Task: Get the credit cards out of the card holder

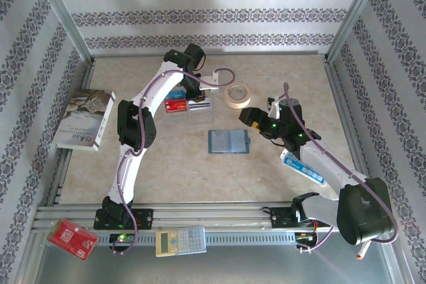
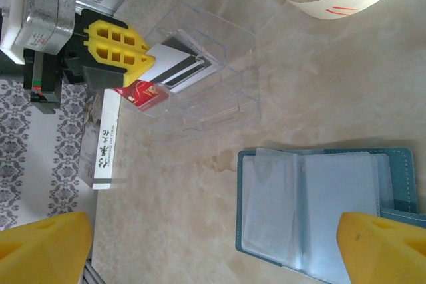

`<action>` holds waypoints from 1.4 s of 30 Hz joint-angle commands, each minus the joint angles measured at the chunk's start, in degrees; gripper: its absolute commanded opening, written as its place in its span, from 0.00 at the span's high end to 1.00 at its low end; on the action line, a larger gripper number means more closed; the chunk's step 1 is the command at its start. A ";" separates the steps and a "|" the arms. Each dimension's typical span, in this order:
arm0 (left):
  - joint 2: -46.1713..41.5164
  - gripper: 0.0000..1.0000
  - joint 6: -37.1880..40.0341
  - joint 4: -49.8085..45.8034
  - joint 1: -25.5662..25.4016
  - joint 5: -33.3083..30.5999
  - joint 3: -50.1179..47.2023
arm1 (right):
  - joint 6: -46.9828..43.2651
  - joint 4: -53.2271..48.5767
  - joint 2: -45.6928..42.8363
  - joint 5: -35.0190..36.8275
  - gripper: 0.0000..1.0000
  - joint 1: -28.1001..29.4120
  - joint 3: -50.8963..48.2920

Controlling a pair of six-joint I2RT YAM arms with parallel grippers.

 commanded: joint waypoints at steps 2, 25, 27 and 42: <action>0.94 0.98 2.67 0.34 -0.37 -0.08 1.46 | 0.58 0.04 0.03 0.97 0.05 0.70 0.25; -2.52 0.69 -0.27 2.19 -0.25 1.47 1.48 | 0.20 -0.33 0.99 1.64 0.06 1.19 0.07; -4.13 0.67 -1.65 2.45 -0.12 1.96 1.21 | -0.74 -1.37 1.39 2.59 0.06 1.96 0.40; -35.78 0.23 -46.69 49.40 0.37 -9.83 -47.79 | -14.44 -22.31 16.52 27.91 0.14 20.68 13.91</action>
